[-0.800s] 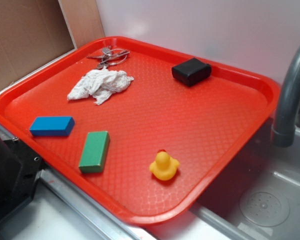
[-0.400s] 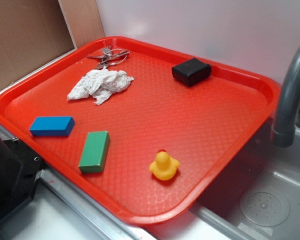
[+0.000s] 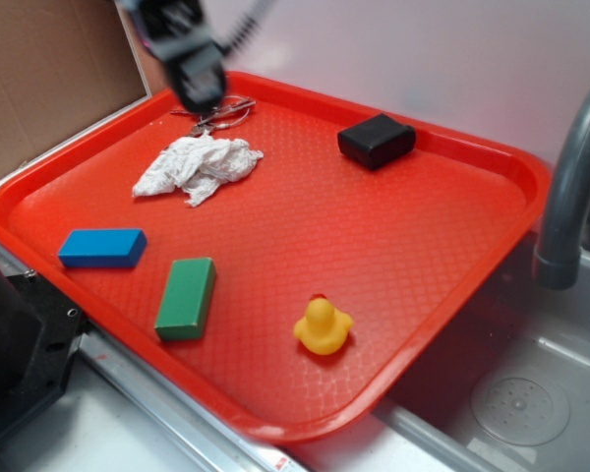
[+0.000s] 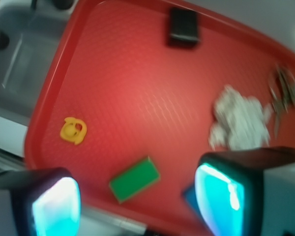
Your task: Grab the yellow duck.
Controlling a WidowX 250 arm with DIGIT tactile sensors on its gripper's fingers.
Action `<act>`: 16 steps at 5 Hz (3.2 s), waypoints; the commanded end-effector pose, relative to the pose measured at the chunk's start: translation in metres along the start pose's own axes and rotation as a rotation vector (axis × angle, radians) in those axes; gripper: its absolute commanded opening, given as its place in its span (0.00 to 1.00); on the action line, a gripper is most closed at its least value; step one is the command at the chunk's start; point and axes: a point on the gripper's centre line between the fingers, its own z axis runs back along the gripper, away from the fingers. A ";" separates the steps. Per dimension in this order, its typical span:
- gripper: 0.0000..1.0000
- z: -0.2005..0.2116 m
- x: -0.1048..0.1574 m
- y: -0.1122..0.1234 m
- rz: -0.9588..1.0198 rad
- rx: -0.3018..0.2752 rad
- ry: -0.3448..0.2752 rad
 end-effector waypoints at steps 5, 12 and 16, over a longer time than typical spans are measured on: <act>1.00 -0.068 0.038 -0.051 -0.624 0.035 0.030; 0.00 -0.136 0.024 -0.065 -0.715 -0.078 0.016; 1.00 -0.072 -0.008 -0.050 -0.421 -0.023 0.011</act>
